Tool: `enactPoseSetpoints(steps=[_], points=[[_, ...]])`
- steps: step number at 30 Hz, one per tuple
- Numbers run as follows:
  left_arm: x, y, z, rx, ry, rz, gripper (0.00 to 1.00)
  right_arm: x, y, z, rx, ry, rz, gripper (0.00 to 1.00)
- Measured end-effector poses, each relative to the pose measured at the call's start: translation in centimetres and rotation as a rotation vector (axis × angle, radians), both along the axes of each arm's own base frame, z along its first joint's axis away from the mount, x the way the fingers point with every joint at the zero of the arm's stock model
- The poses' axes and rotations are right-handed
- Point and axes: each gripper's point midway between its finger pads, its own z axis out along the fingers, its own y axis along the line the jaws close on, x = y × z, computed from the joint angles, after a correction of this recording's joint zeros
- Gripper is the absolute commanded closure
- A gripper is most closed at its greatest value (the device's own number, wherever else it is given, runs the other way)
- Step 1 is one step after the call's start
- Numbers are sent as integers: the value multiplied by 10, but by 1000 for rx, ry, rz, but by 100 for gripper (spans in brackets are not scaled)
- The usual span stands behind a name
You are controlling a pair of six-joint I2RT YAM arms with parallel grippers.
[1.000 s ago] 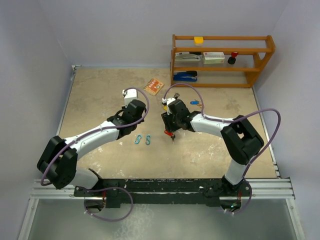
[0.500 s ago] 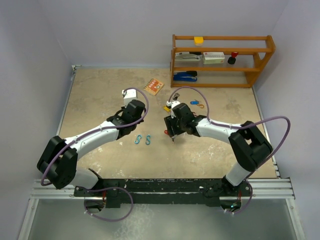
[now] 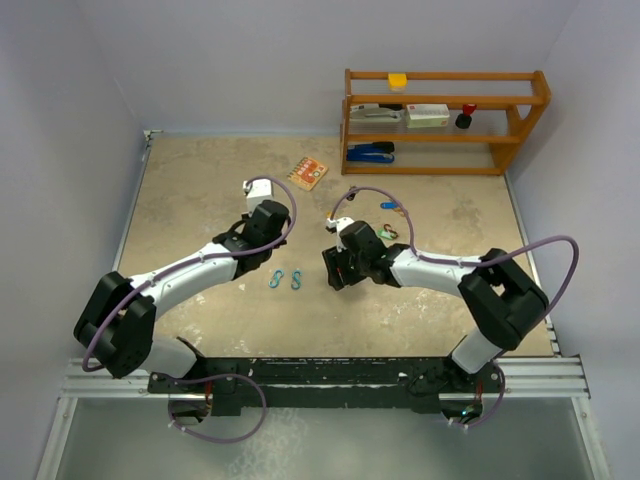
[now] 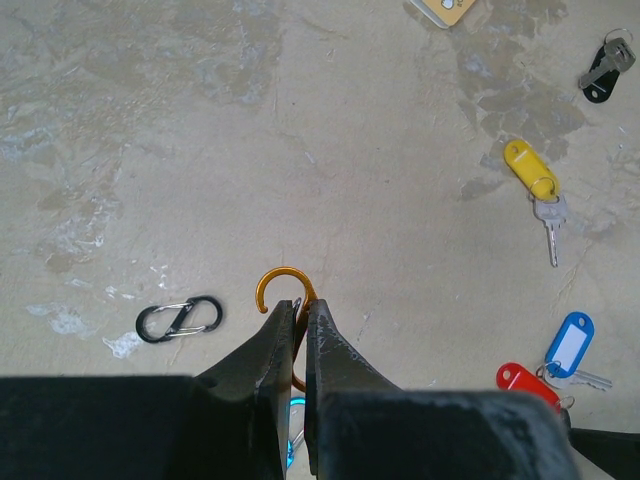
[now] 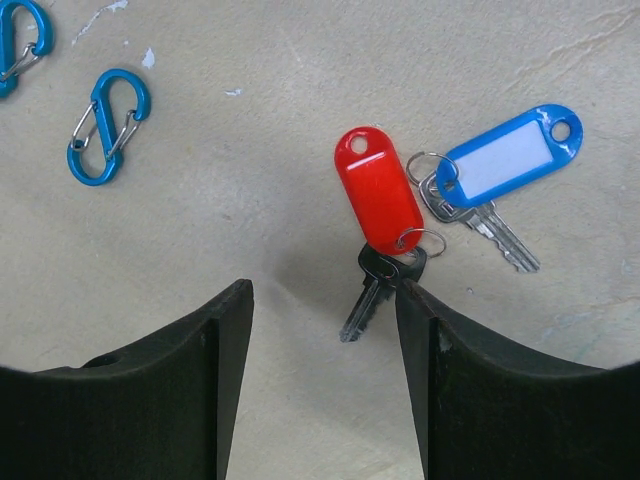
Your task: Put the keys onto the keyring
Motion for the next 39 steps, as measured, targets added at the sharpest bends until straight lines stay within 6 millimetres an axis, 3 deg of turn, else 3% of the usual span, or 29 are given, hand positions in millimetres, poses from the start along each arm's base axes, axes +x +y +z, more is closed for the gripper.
enactPoseSetpoints(steps=[8, 20, 30, 39], points=[[2, 3, 0, 1, 1, 8, 100, 10, 12, -3, 13, -8, 1, 37], [5, 11, -1, 0, 8, 21, 100, 51, 45, -1, 45, -44, -10, 36], [5, 13, 2, -4, 2, 18, 100, 77, 25, 0, 41, -47, -94, 36], [4, 15, -3, -4, 12, 16, 100, 60, 4, -1, 10, -33, -111, 36]])
